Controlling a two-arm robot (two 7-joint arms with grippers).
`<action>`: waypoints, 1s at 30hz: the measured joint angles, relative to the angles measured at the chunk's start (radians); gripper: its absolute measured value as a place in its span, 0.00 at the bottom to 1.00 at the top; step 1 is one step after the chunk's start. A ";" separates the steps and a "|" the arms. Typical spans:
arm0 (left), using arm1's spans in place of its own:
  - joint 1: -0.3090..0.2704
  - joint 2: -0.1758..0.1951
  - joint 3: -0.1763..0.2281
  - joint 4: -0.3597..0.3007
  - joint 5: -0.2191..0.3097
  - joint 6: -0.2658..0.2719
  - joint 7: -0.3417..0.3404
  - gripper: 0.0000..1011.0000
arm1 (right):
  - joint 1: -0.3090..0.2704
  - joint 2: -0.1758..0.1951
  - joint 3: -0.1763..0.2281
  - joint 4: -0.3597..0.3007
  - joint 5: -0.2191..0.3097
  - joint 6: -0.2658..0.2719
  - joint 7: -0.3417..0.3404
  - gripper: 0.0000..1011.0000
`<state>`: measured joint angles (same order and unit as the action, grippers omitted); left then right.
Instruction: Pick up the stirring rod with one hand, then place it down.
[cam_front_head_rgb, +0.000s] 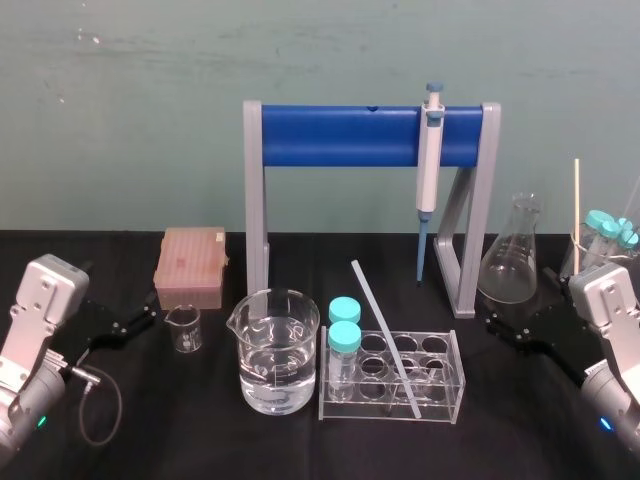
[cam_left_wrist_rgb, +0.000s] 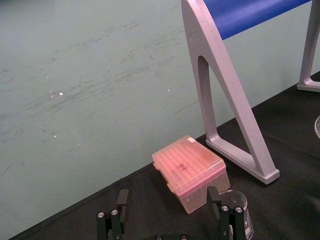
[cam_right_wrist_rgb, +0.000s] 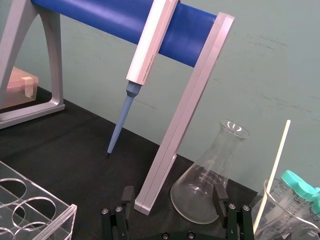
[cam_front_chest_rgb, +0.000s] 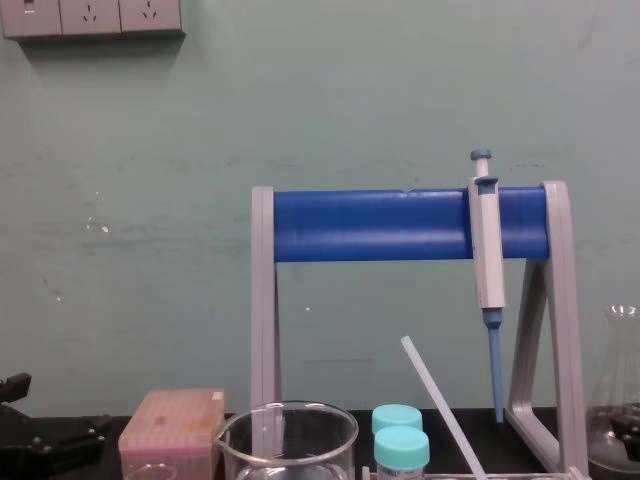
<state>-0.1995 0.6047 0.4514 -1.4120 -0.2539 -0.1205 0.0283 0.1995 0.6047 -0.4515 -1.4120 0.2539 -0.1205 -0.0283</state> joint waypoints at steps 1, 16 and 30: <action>0.000 0.000 0.000 0.000 0.000 0.000 0.000 0.99 | 0.000 0.000 0.000 0.000 0.000 0.000 0.000 0.99; 0.000 0.000 0.000 0.000 0.000 0.000 0.000 0.99 | 0.000 0.000 0.000 0.000 0.000 0.000 0.000 0.99; 0.000 0.000 0.000 0.000 0.000 0.000 0.000 0.99 | 0.000 0.000 0.000 0.000 0.000 0.000 0.000 0.99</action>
<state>-0.1995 0.6047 0.4514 -1.4120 -0.2539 -0.1206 0.0283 0.1995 0.6047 -0.4514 -1.4120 0.2539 -0.1205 -0.0283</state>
